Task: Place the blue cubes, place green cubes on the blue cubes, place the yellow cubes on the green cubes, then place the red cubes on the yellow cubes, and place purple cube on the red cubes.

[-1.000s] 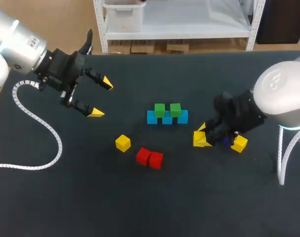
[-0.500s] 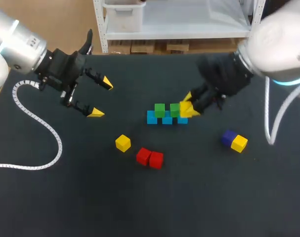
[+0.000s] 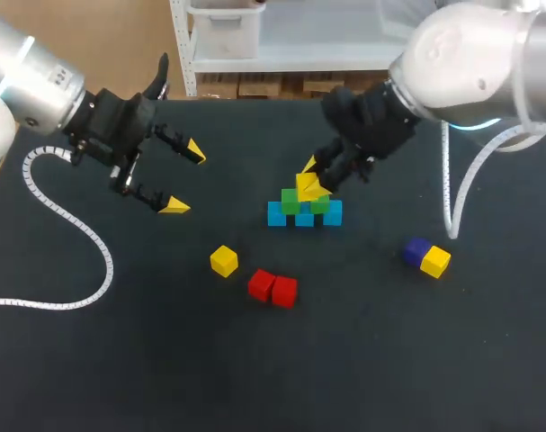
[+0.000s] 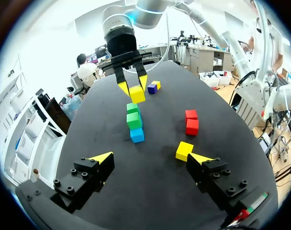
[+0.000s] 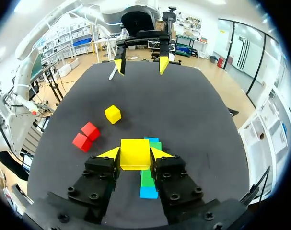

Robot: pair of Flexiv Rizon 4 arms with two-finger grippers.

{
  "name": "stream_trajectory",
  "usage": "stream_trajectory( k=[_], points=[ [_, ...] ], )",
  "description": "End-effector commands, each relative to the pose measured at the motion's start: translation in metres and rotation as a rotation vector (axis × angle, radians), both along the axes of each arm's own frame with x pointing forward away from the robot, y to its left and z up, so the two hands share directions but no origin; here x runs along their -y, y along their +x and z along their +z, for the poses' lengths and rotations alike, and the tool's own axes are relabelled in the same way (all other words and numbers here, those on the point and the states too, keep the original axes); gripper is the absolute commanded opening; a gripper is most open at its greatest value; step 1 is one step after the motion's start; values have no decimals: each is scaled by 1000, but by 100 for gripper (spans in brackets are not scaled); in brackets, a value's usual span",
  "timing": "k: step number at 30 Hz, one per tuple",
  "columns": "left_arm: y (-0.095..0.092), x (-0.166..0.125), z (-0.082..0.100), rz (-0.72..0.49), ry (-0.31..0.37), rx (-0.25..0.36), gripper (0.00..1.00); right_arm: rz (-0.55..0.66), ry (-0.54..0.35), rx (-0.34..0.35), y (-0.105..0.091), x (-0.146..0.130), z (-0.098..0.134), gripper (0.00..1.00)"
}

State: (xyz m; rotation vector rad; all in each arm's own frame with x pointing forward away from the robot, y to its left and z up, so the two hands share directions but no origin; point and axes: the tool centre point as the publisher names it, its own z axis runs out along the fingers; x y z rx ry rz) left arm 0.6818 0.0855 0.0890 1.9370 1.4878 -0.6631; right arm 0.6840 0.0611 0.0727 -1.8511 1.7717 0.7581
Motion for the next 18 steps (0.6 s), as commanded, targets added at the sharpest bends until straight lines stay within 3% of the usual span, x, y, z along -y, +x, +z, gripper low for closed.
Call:
stream_trajectory(
  k=[1,9,18],
  points=[
    [0,-1,-1,-2,-2,2,100,-14,9,-8,2,-1,-9,0],
    [0,-1,-1,-2,-2,2,100,-71,-9,32,4,6,-10,0],
    [0,-1,-1,-2,-2,2,100,-99,30,70,5,5,-12,0]
  ],
)
